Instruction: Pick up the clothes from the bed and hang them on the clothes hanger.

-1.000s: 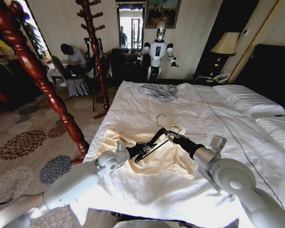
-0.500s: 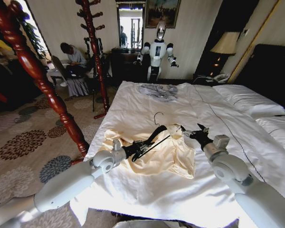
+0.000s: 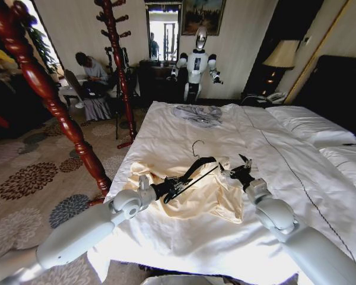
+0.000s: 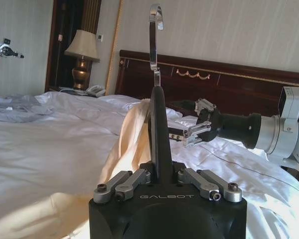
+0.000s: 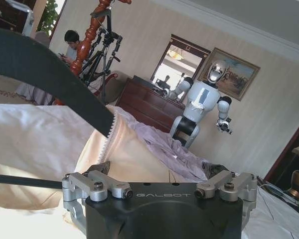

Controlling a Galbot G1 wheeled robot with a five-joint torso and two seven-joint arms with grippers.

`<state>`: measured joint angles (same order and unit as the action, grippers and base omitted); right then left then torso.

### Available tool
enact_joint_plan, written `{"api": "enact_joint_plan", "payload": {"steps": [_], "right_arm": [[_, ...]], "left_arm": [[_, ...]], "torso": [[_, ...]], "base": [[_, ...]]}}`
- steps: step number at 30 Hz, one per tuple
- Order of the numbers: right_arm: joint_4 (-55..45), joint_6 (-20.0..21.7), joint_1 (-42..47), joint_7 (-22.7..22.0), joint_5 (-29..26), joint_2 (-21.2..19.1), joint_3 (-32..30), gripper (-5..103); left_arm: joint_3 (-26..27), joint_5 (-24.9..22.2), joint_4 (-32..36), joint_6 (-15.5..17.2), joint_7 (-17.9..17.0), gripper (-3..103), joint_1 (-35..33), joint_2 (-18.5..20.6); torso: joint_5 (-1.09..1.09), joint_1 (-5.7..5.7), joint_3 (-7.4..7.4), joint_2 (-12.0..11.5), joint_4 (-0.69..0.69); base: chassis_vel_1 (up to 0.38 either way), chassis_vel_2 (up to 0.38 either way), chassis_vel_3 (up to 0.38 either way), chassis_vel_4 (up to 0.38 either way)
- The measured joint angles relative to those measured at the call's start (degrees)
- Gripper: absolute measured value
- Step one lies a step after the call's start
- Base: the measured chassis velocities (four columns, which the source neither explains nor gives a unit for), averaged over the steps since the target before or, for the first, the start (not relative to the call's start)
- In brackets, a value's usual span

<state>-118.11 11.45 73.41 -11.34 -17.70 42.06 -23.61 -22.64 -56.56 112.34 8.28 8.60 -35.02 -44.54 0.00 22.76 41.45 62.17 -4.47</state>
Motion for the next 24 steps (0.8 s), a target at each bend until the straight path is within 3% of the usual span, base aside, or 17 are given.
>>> {"api": "enact_joint_plan", "payload": {"steps": [13,19,24], "right_arm": [[2.6,-1.6,-2.8,0.1,5.7,1.3,3.0,100],[3.7,-4.1,-2.7,1.5,10.9,1.0,3.0,100],[2.1,-4.1,-1.4,1.7,8.6,1.0,2.2,100]], "left_arm": [[-0.5,0.1,2.0,0.3,0.2,18,-0.4,0.8],[-0.3,0.4,2.4,0.3,0.5,18,-0.9,1.2],[1.1,0.9,2.2,0.3,0.9,18,-1.8,1.4]], "torso": [[0.0,0.0,0.0,0.0,0.01],[0.0,0.0,0.0,0.0,0.0],[0.0,0.0,0.0,0.0,0.0]], "base": [[0.0,0.0,0.0,0.0],[0.0,0.0,0.0,0.0],[0.0,0.0,0.0,0.0]]}}
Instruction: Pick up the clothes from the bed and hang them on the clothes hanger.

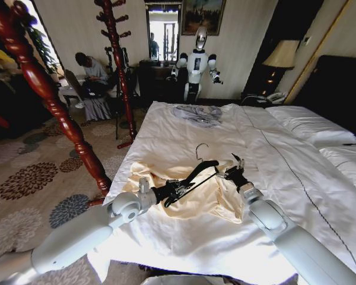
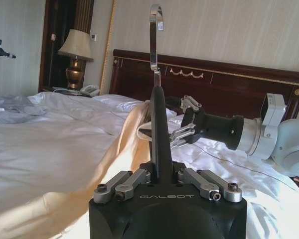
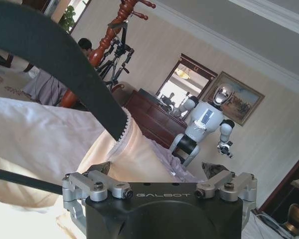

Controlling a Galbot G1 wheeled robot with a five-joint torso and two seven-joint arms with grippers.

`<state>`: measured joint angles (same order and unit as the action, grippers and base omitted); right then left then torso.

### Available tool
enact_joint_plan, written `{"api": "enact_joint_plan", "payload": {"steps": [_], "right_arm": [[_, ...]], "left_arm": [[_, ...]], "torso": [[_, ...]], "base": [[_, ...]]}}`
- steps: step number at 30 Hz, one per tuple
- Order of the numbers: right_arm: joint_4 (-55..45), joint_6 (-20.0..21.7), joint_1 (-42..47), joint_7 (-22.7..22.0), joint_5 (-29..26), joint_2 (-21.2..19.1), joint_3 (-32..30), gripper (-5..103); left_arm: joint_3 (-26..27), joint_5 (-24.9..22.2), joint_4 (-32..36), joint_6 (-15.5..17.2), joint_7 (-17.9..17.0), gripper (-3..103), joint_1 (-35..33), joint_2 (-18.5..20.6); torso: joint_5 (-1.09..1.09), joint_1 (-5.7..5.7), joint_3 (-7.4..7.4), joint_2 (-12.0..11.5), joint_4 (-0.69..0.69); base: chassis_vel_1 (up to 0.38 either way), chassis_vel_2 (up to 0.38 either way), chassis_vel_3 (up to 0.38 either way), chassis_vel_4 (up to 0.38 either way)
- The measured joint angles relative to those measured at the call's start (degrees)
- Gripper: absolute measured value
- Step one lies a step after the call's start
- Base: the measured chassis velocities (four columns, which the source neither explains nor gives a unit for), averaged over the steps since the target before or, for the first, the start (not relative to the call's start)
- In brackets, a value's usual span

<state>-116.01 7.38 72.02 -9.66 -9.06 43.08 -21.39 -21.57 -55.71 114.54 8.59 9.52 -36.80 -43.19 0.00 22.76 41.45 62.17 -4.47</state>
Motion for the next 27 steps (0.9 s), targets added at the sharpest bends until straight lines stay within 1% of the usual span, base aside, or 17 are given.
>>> {"api": "enact_joint_plan", "payload": {"steps": [1,2,5,6,9,11,12,15,20,21,23,26,27], "right_arm": [[-1.2,0.6,0.5,-0.1,-2.1,0.0,-0.3,100],[-1.2,0.6,0.5,-0.1,-2.1,0.0,-0.3,100],[-4.6,2.2,2.1,-0.5,-9.3,-0.7,-2.1,100],[-4.6,2.2,2.1,-0.5,-9.3,-0.7,-2.1,100],[-7.7,3.9,3.7,-1.4,-16.6,-1.4,-3.6,100],[-9.5,5.5,4.6,-2.5,-20.4,-1.4,-3.9,100],[-9.5,5.5,4.6,-2.5,-20.4,-1.4,-3.9,100],[-9.7,6.9,4.4,-4.0,-22.7,-0.6,-3.4,100],[-7.5,6.9,3.2,-4.3,-22.3,-0.5,-3.0,101],[-7.2,6.9,3.0,-4.3,-22.3,-0.6,-3.0,99],[-7.0,6.9,2.7,-4.3,-22.3,-0.7,-3.0,99],[-5.9,6.7,2.0,-3.9,-21.6,-0.9,-2.7,84],[-5.9,6.7,2.0,-3.9,-21.6,-0.9,-2.7,84]], "left_arm": [[0.4,0.0,-0.1,0.0,0.1,18,-0.2,0.2],[0.4,0.0,-0.1,0.0,0.1,18,-0.2,0.2],[1.4,0.1,-0.5,-0.1,0.4,18,-0.5,0.5],[1.4,0.1,-0.5,-0.1,0.4,18,-0.5,0.5],[2.4,0.0,-0.8,-0.3,0.4,18,-0.7,0.4],[2.6,-0.1,-0.8,-0.3,0.5,18,-0.9,0.3],[2.6,-0.1,-0.8,-0.3,0.5,18,-0.9,0.3],[2.6,0.0,-0.7,-0.3,0.5,18,-1.1,0.4],[2.5,0.2,-0.2,-0.3,0.6,18,-1.6,0.8],[2.5,0.2,-0.1,-0.3,0.6,18,-1.7,0.9],[2.5,0.3,0.0,-0.3,0.7,18,-1.9,1.1],[2.7,0.5,0.2,-0.3,0.8,18,-2.3,1.3],[2.7,0.5,0.2,-0.3,0.8,18,-2.3,1.3]], "torso": [[0.0,0.0,0.0,0.0,0.01],[0.0,0.0,0.0,0.0,0.01],[0.01,0.0,0.0,0.0,0.01],[0.01,0.0,0.0,0.0,0.01],[0.0,0.0,0.0,0.0,0.0],[0.01,0.0,0.0,0.0,0.0],[0.01,0.0,0.0,0.0,0.0],[-0.01,0.0,0.0,0.0,0.0],[-0.01,0.0,0.0,0.0,0.0],[-0.01,0.0,0.0,0.0,0.0],[0.0,0.0,0.0,0.0,0.01],[0.0,0.0,0.0,0.0,0.02],[0.0,0.0,0.0,0.0,0.02]], "base": [[0.0,0.0,0.0,0.0],[0.0,0.0,0.0,0.0],[0.0,0.0,0.0,0.0],[0.0,0.0,0.0,0.0],[0.0,0.0,0.0,0.0],[0.0,0.0,0.0,0.0],[0.0,0.0,0.0,0.0],[0.0,0.0,0.0,0.0],[0.0,0.0,0.0,0.0],[0.0,0.0,0.0,0.0],[0.0,0.0,0.0,0.0],[0.0,0.0,0.0,0.0],[0.0,0.0,0.0,0.0]]}}
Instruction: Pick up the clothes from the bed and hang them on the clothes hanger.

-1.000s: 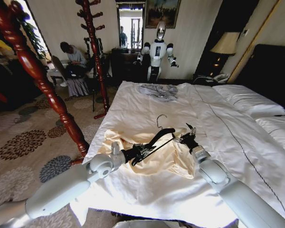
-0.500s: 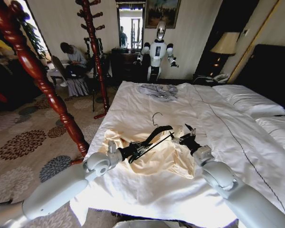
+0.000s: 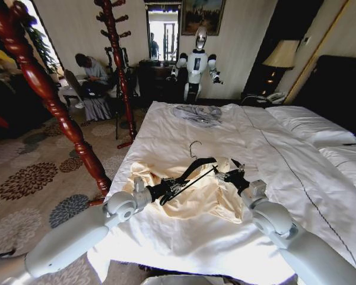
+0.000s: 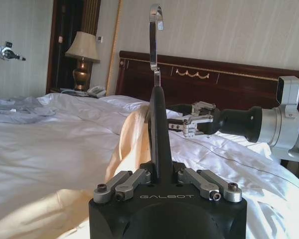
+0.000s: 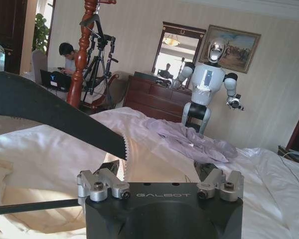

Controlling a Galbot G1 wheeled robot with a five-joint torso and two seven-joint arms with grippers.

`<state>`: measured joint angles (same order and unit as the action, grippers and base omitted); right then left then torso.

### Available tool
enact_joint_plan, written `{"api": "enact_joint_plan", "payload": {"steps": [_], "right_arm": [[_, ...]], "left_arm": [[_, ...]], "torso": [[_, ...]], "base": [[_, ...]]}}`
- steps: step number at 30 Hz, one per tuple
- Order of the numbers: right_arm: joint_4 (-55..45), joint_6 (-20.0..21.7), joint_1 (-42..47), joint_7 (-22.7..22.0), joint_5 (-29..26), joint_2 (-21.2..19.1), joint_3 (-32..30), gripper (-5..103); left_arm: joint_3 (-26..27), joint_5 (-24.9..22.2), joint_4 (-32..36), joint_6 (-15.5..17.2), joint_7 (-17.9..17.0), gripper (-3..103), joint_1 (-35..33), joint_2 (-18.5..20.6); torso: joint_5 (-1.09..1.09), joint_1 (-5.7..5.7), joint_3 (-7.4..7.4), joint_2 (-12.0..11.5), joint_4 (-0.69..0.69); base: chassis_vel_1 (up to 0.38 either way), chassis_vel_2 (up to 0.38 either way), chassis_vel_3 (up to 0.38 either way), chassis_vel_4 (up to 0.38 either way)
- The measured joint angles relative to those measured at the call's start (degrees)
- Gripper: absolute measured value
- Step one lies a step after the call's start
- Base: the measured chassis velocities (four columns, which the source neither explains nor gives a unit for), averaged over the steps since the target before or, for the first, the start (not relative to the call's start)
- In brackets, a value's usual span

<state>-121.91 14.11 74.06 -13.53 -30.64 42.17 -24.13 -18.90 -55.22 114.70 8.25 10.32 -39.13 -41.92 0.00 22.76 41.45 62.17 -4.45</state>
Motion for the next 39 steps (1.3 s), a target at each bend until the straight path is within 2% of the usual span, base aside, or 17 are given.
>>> {"api": "enact_joint_plan", "payload": {"steps": [1,2,4,5,8,11,14,15,17,18,21,29,39], "right_arm": [[0.4,-0.1,-0.2,0.4,0.2,0.0,0.0,79],[0.5,-0.2,-0.2,0.5,0.2,-0.1,0.1,79],[0.7,-0.2,-0.3,1.1,0.4,-0.3,0.2,68],[0.7,-0.2,-0.3,1.1,0.4,-0.3,0.2,68],[1.0,-0.2,-0.2,1.4,0.9,-0.3,0.5,52],[1.1,-0.2,-0.1,1.4,1.1,-0.2,0.6,47],[1.1,-0.2,0.0,1.3,1.3,0.2,0.7,31],[1.1,-0.2,0.0,1.3,1.3,0.2,0.7,31],[1.1,-0.1,0.1,1.2,1.3,0.1,0.7,20],[1.1,-0.1,0.1,1.2,1.3,0.1,0.7,20],[0.5,0.2,0.1,0.7,1.0,-0.3,0.7,4],[-1.9,0.8,0.7,0.0,-0.3,-0.6,0.6,1],[-8.4,2.5,1.3,-1.7,-5.7,-1.6,-1.3,1]], "left_arm": [[0.0,0.2,0.0,0.0,0.0,18,-0.2,0.0],[0.0,0.3,0.0,0.0,0.1,18,-0.2,0.0],[0.0,0.9,0.0,-0.2,0.5,18,-0.6,0.2],[0.0,0.9,0.0,-0.2,0.5,18,-0.6,0.2],[0.1,1.1,0.0,-0.3,0.7,18,-1.0,0.3],[0.1,1.1,0.1,-0.3,0.7,18,-1.0,0.2],[0.1,1.2,0.2,-0.3,0.7,18,-1.1,0.3],[0.1,1.2,0.2,-0.3,0.7,18,-1.1,0.3],[0.1,1.2,0.3,-0.3,0.6,18,-1.1,0.5],[0.1,1.2,0.3,-0.3,0.6,18,-1.1,0.5],[0.1,1.2,0.4,-0.3,0.6,18,-1.1,0.6],[0.4,1.3,0.0,-0.3,0.5,18,-1.4,0.2],[0.2,0.8,-1.5,-0.3,-0.2,18,-0.2,-1.6]], "torso": [[0.0,0.0,0.0,0.0,-0.01],[0.0,0.0,0.0,0.0,-0.01],[0.0,0.0,0.0,0.0,-0.02],[0.0,0.0,0.0,0.0,-0.02],[0.0,0.0,0.0,0.0,0.0],[0.0,0.0,0.0,0.0,-0.01],[-0.01,0.0,0.0,0.0,-0.01],[-0.01,0.0,0.0,0.0,-0.01],[0.0,0.0,0.0,0.0,-0.01],[0.0,0.0,0.0,0.0,-0.01],[0.0,0.0,0.0,0.0,-0.01],[-0.01,0.0,0.0,0.0,-0.01],[0.0,0.0,0.0,0.0,-0.01]], "base": [[0.0,0.0,0.0,0.0],[0.0,0.0,0.0,0.0],[0.0,0.0,0.0,0.0],[0.0,0.0,0.0,0.0],[0.0,0.0,0.0,0.0],[0.0,0.0,0.0,0.0],[0.0,0.0,0.0,0.0],[0.0,0.0,0.0,0.0],[0.0,0.0,0.0,0.0],[0.0,0.0,0.0,0.0],[0.0,0.0,0.0,0.0],[0.0,0.0,0.0,0.0],[0.0,0.0,0.0,0.0]]}}
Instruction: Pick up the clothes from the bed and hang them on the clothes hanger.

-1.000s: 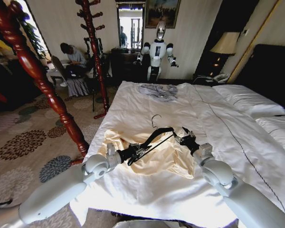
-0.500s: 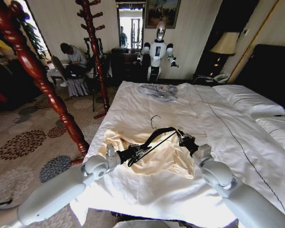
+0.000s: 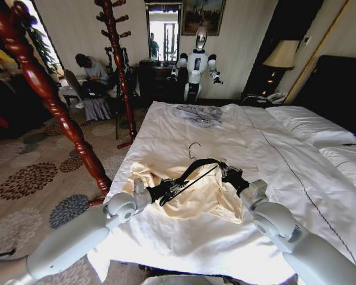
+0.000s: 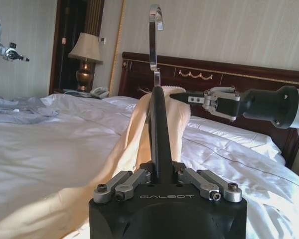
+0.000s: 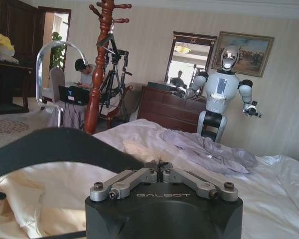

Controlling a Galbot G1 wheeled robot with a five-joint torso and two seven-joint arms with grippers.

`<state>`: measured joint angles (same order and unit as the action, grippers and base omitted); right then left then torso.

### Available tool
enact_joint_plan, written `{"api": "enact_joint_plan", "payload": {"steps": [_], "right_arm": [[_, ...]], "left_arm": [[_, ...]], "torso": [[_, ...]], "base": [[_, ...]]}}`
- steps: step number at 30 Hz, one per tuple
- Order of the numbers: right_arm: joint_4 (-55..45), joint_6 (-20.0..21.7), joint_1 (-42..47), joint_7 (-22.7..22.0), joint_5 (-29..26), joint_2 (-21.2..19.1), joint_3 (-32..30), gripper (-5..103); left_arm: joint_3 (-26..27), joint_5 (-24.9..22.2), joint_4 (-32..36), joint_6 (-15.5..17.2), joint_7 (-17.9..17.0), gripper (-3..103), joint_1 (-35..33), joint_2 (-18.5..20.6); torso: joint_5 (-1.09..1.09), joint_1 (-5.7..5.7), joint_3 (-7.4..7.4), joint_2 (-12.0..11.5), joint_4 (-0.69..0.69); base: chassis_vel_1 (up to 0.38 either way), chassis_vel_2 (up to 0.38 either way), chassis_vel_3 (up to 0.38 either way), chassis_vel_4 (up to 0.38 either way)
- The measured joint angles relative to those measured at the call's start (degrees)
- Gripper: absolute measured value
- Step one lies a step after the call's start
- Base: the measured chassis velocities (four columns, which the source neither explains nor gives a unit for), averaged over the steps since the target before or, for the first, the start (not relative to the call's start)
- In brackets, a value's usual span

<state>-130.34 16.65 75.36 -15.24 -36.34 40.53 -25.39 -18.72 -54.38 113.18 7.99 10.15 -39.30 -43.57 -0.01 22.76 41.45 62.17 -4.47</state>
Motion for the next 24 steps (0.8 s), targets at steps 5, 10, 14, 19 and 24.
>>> {"api": "enact_joint_plan", "payload": {"steps": [5,10,14,19,24], "right_arm": [[-2.6,1.0,-0.7,-1.6,-4.7,-0.7,-1.0,1],[-4.4,1.4,-1.2,-2.4,-7.0,-0.8,-1.9,1],[-5.3,1.6,-1.7,-3.2,-9.2,-0.9,-3.0,1],[-6.1,1.8,-2.0,-4.0,-11.1,-1.0,-3.4,1],[-6.9,2.4,0.5,-3.8,-10.9,0.4,-2.6,1]], "left_arm": [[-0.5,0.0,-0.6,0.0,-0.2,18,0.2,-0.9],[-1.0,0.0,-1.7,0.1,-0.3,18,0.7,-2.1],[-1.6,-0.1,-2.8,0.1,-0.5,18,1.5,-3.3],[-2.3,-0.2,-3.5,0.1,-0.9,18,2.0,-4.5],[-2.4,-0.5,-3.6,0.1,-2.0,18,2.1,-6.1]], "torso": [[0.0,0.0,0.0,0.0,0.01],[0.0,0.0,0.0,0.0,0.01],[-0.01,0.0,0.0,0.0,0.0],[0.0,0.0,0.0,0.0,0.01],[0.0,0.0,0.0,0.0,0.0]], "base": [[0.0,0.0,0.0,0.0],[0.0,0.0,0.0,0.0],[0.0,0.0,0.0,0.0],[0.0,0.0,0.0,0.0],[0.0,0.0,0.0,0.0]]}}
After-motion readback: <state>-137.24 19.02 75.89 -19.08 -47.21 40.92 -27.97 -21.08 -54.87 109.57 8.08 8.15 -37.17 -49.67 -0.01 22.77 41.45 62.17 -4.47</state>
